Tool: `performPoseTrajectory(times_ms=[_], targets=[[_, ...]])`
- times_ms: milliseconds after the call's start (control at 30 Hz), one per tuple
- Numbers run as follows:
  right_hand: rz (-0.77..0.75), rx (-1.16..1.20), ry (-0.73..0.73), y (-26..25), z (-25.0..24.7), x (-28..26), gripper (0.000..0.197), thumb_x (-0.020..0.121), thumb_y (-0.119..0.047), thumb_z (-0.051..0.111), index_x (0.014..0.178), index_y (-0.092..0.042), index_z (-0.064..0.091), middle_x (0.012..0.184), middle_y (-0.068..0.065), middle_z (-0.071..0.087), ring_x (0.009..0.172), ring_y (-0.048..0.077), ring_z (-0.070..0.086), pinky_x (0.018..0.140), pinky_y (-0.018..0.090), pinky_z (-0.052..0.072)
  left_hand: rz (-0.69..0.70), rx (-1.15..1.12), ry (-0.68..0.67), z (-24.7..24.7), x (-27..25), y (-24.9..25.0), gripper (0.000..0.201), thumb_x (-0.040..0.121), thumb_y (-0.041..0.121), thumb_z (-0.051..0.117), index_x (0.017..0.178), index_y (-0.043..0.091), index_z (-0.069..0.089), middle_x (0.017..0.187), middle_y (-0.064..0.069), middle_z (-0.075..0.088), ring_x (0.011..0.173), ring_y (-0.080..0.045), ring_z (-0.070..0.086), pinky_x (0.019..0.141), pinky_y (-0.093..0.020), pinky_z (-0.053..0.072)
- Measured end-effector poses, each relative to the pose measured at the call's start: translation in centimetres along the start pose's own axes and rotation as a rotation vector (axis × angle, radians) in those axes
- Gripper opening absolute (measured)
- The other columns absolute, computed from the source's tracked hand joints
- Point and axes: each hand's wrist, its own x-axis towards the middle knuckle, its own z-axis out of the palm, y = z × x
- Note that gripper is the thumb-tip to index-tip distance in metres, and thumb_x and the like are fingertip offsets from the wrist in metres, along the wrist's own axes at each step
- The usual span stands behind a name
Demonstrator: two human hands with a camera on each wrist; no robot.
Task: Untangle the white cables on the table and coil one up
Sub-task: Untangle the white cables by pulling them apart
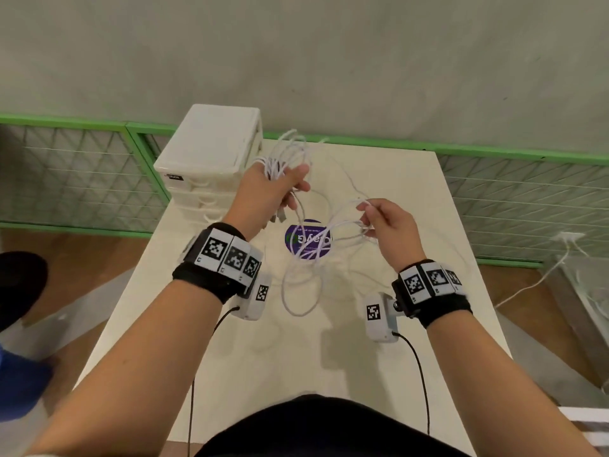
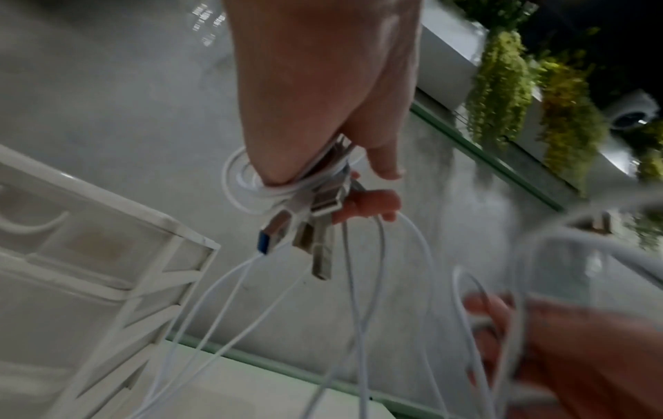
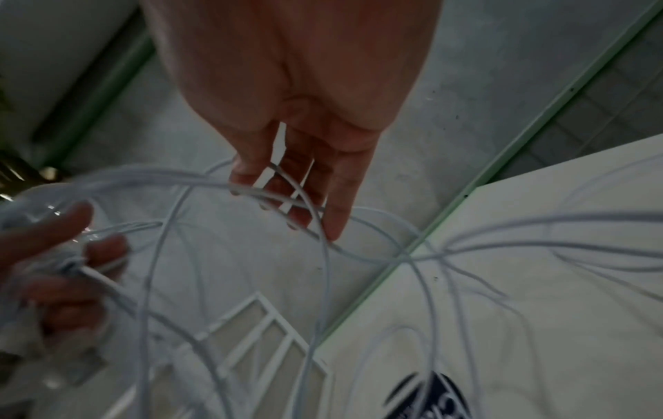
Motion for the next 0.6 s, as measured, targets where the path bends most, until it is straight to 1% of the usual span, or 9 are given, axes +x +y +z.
performPoseTrajectory(times_ms=[100, 167, 200, 267, 367, 467, 500, 567, 600], targets=[[-0.024, -0.008, -0.041, -2.2, 0.7, 0.4, 0.020, 0.096, -0.012, 0.050, 0.089, -0.023, 0.065, 0.069, 0.000, 0.058, 0.068, 0.010, 0.055, 0.066, 0.031, 0.052, -0.017, 0.119, -0.149, 1.7, -0.8, 0.4, 0.044, 0.081, 0.032, 0.075, 0.096, -0.007, 0.062, 0.051, 0.011, 0.065, 0.035, -0.002, 0.049, 0.034, -0.016, 0.034], [-0.034, -0.034, -0.061, -2.9, 0.8, 0.5, 0.016, 0.095, -0.015, 0.051, 0.092, -0.021, 0.066, 0.069, 0.002, 0.059, 0.068, 0.012, 0.057, 0.066, 0.033, 0.053, -0.005, 0.224, -0.231, 2.2, -0.9, 0.4, 0.034, 0.075, 0.027, 0.082, 0.083, 0.002, 0.061, 0.050, 0.007, 0.063, 0.037, -0.003, 0.052, 0.035, -0.015, 0.036], [-0.041, -0.037, -0.063, -3.2, 0.8, 0.5, 0.015, 0.095, -0.015, 0.052, 0.092, -0.020, 0.066, 0.068, 0.002, 0.060, 0.067, 0.013, 0.058, 0.066, 0.036, 0.054, 0.007, 0.269, -0.252, 2.3, -0.9, 0.1, 0.031, 0.072, 0.025, 0.084, 0.075, 0.007, 0.059, 0.057, 0.003, 0.066, 0.043, -0.005, 0.056, 0.038, -0.016, 0.039], [-0.061, -0.011, -0.052, -3.7, 0.6, 0.4, 0.017, 0.096, -0.014, 0.051, 0.091, -0.022, 0.065, 0.063, 0.003, 0.057, 0.064, 0.016, 0.058, 0.067, 0.038, 0.054, 0.017, 0.325, -0.235, 2.3, -0.6, -0.6, 0.028, 0.071, 0.023, 0.085, 0.067, 0.010, 0.059, 0.068, -0.006, 0.070, 0.049, -0.007, 0.061, 0.042, -0.016, 0.042], [-0.052, 0.109, -0.068, -4.5, 0.3, 0.4, 0.019, 0.098, -0.016, 0.047, 0.095, -0.022, 0.065, 0.056, 0.001, 0.045, 0.050, 0.016, 0.050, 0.066, 0.042, 0.056, -0.014, 0.249, -0.120, 2.2, 0.0, -1.6, 0.032, 0.071, 0.021, 0.085, 0.077, 0.000, 0.061, 0.064, -0.001, 0.068, 0.043, -0.003, 0.057, 0.040, -0.014, 0.040], [-0.056, 0.182, -0.180, -5.1, 0.8, 0.1, 0.020, 0.099, -0.018, 0.045, 0.098, -0.019, 0.065, 0.055, 0.001, 0.037, 0.046, 0.018, 0.042, 0.068, 0.047, 0.058, -0.012, 0.168, -0.078, 2.4, 0.1, -1.9, 0.043, 0.063, 0.023, 0.089, 0.084, -0.003, 0.061, 0.071, -0.002, 0.071, 0.055, -0.008, 0.065, 0.054, -0.025, 0.050], [-0.059, 0.178, -0.210, -5.3, 1.1, -0.1, 0.020, 0.099, -0.017, 0.044, 0.098, -0.019, 0.064, 0.057, 0.002, 0.039, 0.047, 0.019, 0.044, 0.068, 0.047, 0.057, -0.004, 0.162, -0.091, 2.6, 0.0, -1.8, 0.037, 0.065, 0.021, 0.088, 0.083, 0.000, 0.062, 0.072, -0.002, 0.071, 0.055, -0.009, 0.065, 0.055, -0.027, 0.052], [-0.014, 0.181, -0.246, -5.7, 1.5, -0.1, 0.024, 0.099, -0.012, 0.041, 0.096, -0.018, 0.064, 0.064, 0.005, 0.052, 0.056, 0.020, 0.056, 0.067, 0.045, 0.057, 0.029, 0.150, -0.099, 3.0, -0.1, -1.5, 0.020, 0.076, 0.012, 0.078, 0.071, 0.010, 0.058, 0.065, -0.002, 0.067, 0.046, -0.007, 0.056, 0.049, -0.026, 0.047], [0.043, 0.201, -0.259, -5.7, 1.5, 0.0, 0.027, 0.098, -0.008, 0.039, 0.093, -0.017, 0.064, 0.072, 0.007, 0.060, 0.065, 0.022, 0.061, 0.068, 0.044, 0.056, 0.046, 0.135, -0.086, 3.1, -0.1, -1.3, 0.023, 0.082, 0.007, 0.072, 0.068, 0.014, 0.054, 0.064, -0.005, 0.067, 0.042, -0.006, 0.053, 0.045, -0.024, 0.043]])
